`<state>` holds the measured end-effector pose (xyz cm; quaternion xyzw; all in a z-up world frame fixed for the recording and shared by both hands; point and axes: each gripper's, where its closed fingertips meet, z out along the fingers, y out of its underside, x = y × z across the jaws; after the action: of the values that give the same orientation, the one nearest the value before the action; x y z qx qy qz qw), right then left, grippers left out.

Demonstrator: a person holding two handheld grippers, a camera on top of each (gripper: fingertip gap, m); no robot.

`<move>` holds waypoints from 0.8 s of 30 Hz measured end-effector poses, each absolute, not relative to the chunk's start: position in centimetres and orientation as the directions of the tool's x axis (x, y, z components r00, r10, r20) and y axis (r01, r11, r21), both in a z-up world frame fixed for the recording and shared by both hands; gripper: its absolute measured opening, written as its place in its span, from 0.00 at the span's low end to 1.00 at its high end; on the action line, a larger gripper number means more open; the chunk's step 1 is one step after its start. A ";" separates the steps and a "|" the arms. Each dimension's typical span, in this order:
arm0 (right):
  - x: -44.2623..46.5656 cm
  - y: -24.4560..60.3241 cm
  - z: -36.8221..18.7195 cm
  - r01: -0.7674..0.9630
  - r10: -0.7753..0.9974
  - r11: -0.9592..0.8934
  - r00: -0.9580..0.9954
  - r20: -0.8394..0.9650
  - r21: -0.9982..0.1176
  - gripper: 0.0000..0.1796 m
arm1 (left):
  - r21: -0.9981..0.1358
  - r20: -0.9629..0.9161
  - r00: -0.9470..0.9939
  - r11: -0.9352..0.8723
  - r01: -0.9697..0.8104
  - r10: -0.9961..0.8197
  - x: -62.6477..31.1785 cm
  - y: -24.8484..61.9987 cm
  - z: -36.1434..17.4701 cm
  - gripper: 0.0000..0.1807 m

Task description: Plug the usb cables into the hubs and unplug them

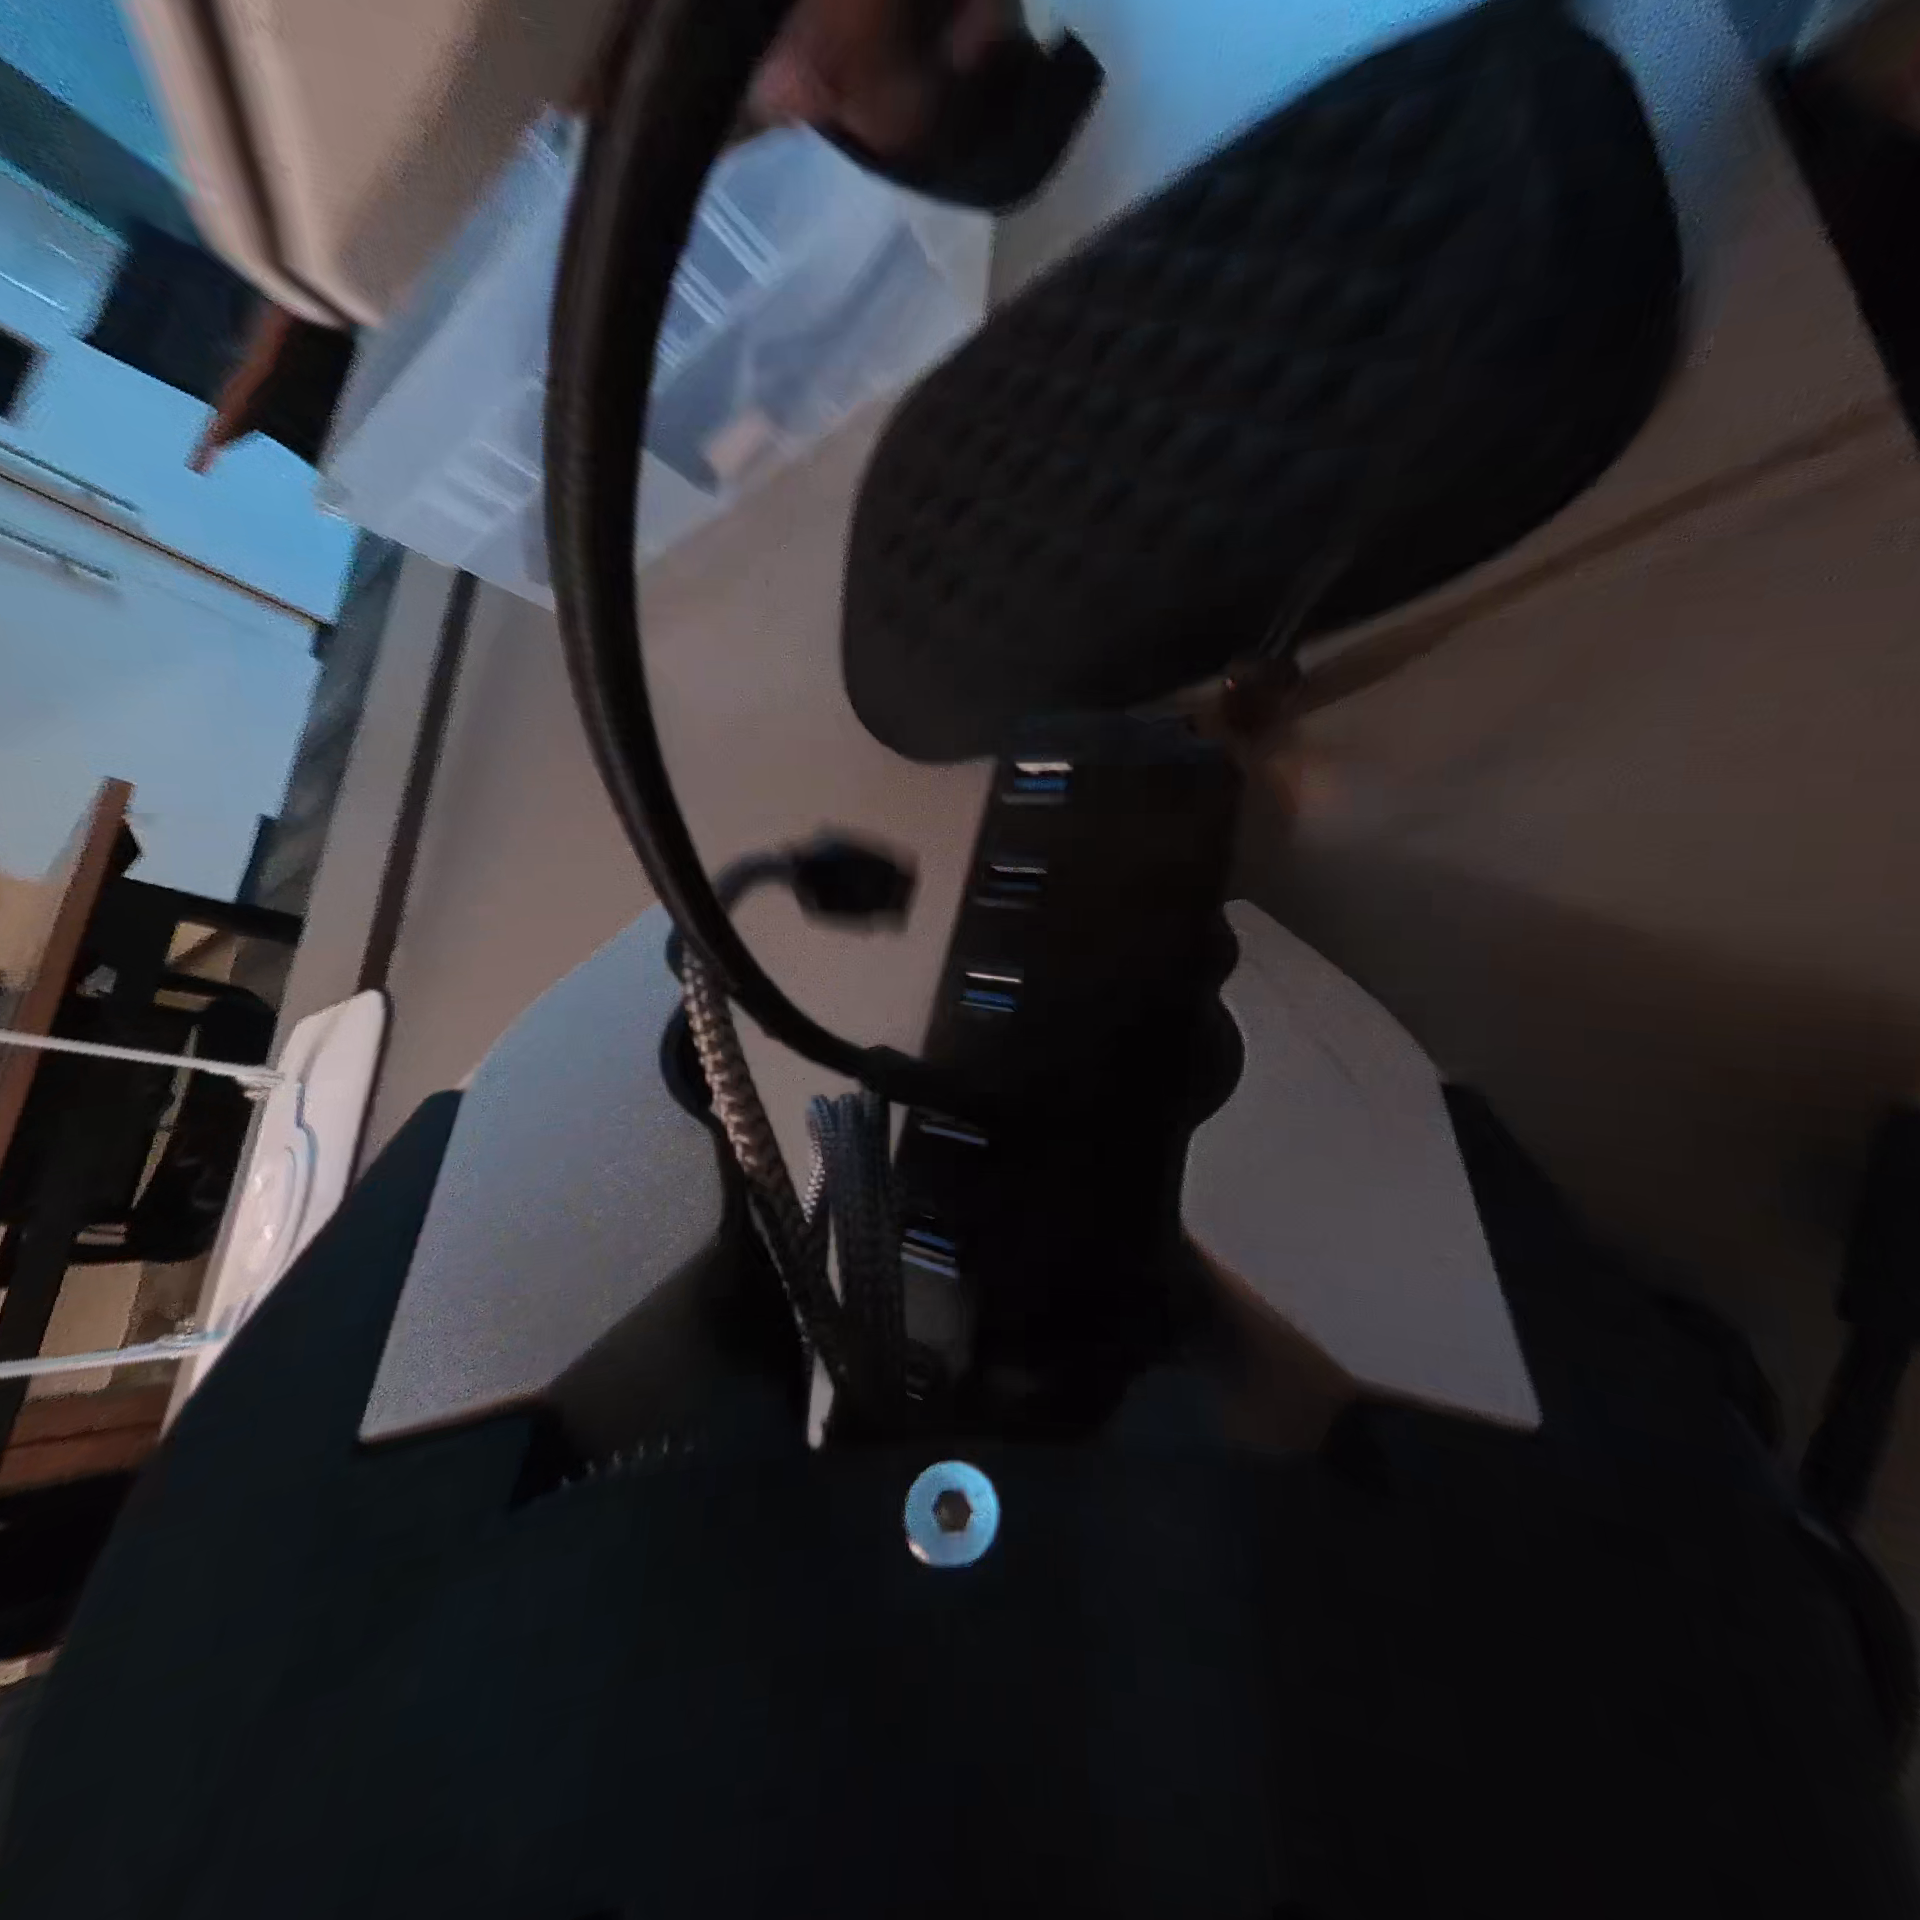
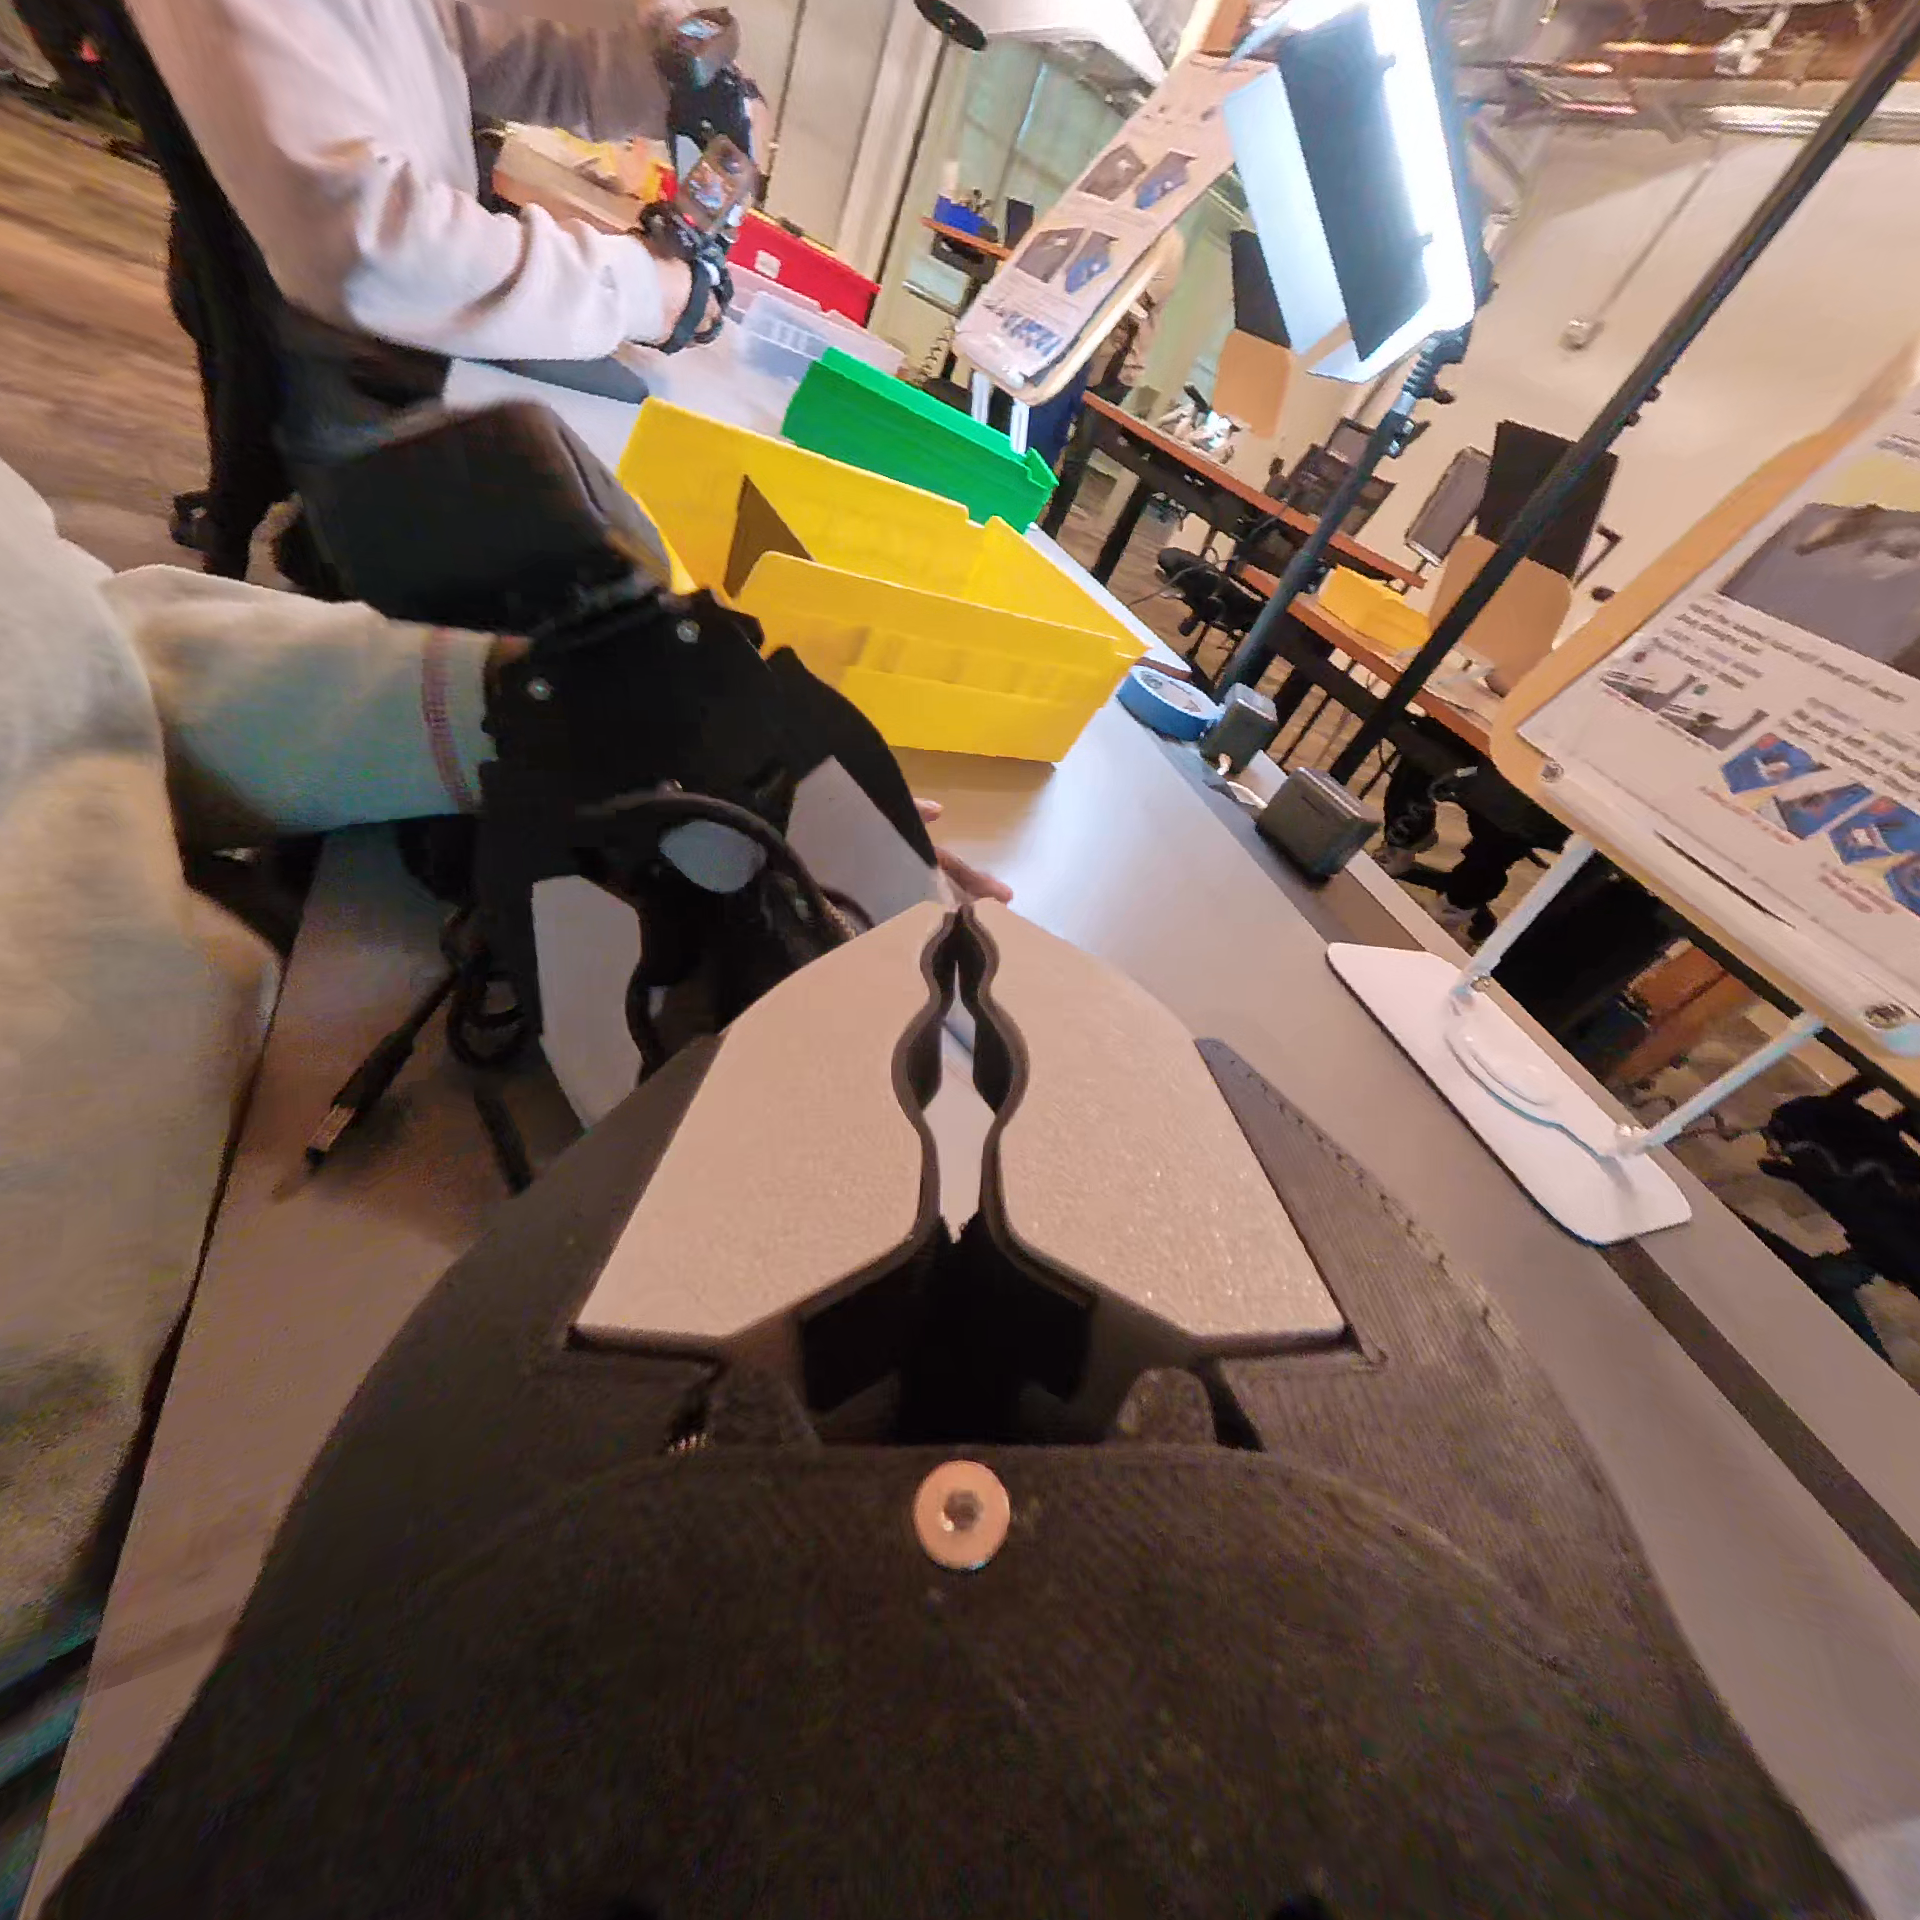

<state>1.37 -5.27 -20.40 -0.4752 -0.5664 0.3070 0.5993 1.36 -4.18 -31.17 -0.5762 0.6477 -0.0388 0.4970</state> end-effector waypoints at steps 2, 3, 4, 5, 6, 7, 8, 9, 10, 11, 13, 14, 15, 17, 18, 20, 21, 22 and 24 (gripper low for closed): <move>1.8 -4.7 -20.4 0.198 0.902 0.343 0.203 0.381 -0.918 0.00 | -0.698 -0.573 0.206 0.340 -0.630 -0.794 1.4 -4.5 -29.6 0.54; 2.0 -4.5 -20.3 0.203 0.898 0.341 0.218 0.382 -0.918 0.00 | -0.734 -0.550 0.228 0.335 -0.591 -0.804 1.3 -4.7 -28.9 0.54; 2.2 -4.4 -20.1 0.203 0.898 0.336 0.226 0.378 -0.920 0.00 | -0.764 -0.533 0.250 0.332 -0.553 -0.809 1.0 -4.9 -28.2 0.54; 2.3 -4.4 -19.8 0.192 0.900 0.330 0.232 0.369 -0.924 0.00 | -0.785 -0.522 0.268 0.333 -0.523 -0.809 0.7 -4.9 -27.5 0.54; 2.4 -4.6 -19.3 0.171 0.905 0.322 0.234 0.356 -0.931 0.00 | -0.800 -0.516 0.295 0.329 -0.503 -0.804 0.2 -4.8 -26.9 0.54; 2.4 -4.9 -18.9 0.148 0.914 0.309 0.226 0.336 -0.940 0.00 | -0.808 -0.513 0.321 0.320 -0.495 -0.796 -0.3 -4.4 -26.5 0.53; 2.5 -5.1 -18.6 0.132 0.926 0.286 0.217 0.309 -0.949 0.00 | -0.808 -0.515 0.341 0.312 -0.499 -0.787 -0.8 -4.2 -26.3 0.52; 2.6 -5.2 -18.3 0.125 0.935 0.259 0.215 0.281 -0.958 0.04 | -0.806 -0.518 0.349 0.310 -0.504 -0.781 -1.2 -4.1 -26.2 0.52; 2.7 -5.4 -18.1 0.124 0.942 0.236 0.216 0.258 -0.964 0.11 | -0.803 -0.526 0.359 0.311 -0.509 -0.771 -1.7 -4.1 -26.1 0.50; 2.9 -5.8 -18.0 0.135 0.949 0.212 0.207 0.237 -0.968 0.17 | -0.797 -0.541 0.377 0.315 -0.515 -0.752 -2.2 -4.0 -25.8 0.48; 2.9 -6.7 -17.9 0.171 0.959 0.178 0.188 0.210 -0.969 0.26 | -0.782 -0.570 0.399 0.323 -0.533 -0.718 -3.3 -3.9 -25.3 0.45; 2.9 -7.0 -18.0 0.196 0.961 0.172 0.183 0.208 -0.965 0.26 | -0.776 -0.577 0.412 0.316 -0.546 -0.705 -4.0 -3.8 -25.1 0.45; 2.8 -7.3 -18.2 0.222 0.961 0.175 0.174 0.216 -0.959 0.27 | -0.769 -0.582 0.431 0.295 -0.567 -0.689 -4.7 -3.4 -24.9 0.44; 2.6 -7.4 -17.9 0.238 0.955 0.194 0.175 0.239 -0.952 0.26 | -0.758 -0.583 0.451 0.252 -0.602 -0.676 -6.1 -3.1 -25.0 0.43; 2.6 -7.2 -17.7 0.234 0.953 0.196 0.183 0.241 -0.952 0.26 | -0.761 -0.575 0.453 0.240 -0.603 -0.682 -6.4 -3.2 -25.0 0.41; 2.6 -6.3 -17.1 0.231 0.951 0.193 0.194 0.239 -0.954 0.25 | -0.768 -0.547 0.444 0.213 -0.604 -0.710 -6.8 -3.6 -25.4 0.38; 2.6 -5.7 -16.9 0.233 0.951 0.196 0.191 0.242 -0.953 0.24 | -0.764 -0.529 0.425 0.194 -0.615 -0.735 -6.9 -4.0 -25.9 0.38; 2.5 -5.1 -16.8 0.237 0.953 0.196 0.184 0.242 -0.952 0.24 | -0.759 -0.500 0.394 0.171 -0.629 -0.771 -6.8 -4.4 -26.7 0.38; 2.2 -3.9 -17.5 0.274 0.965 0.181 0.134 0.224 -0.945 0.23 | -0.716 -0.454 0.304 0.140 -0.684 -0.838 -6.6 -5.5 -28.8 0.44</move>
<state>2.15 -3.86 -17.49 -0.5462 -0.5673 0.3335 0.5183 -6.59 -5.51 -28.85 -0.6509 0.5845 -0.0802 0.4778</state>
